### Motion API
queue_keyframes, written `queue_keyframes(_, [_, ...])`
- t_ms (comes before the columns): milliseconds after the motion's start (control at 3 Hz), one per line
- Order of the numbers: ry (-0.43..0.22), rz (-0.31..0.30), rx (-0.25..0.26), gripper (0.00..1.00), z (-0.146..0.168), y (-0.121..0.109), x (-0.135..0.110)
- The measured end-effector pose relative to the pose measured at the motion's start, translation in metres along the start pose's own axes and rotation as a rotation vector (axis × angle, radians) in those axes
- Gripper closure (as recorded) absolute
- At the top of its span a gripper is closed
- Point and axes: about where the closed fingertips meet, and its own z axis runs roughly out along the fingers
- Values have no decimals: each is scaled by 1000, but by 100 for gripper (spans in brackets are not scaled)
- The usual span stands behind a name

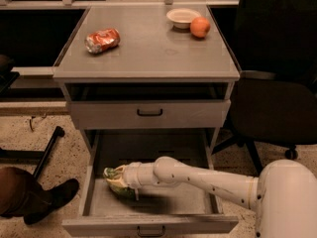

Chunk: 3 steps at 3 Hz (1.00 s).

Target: Place green jalapeno chip bag into middle drawer

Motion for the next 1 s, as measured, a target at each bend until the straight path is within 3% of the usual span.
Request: queue_keyframes(1000, [0, 0, 0, 12, 0, 0, 0])
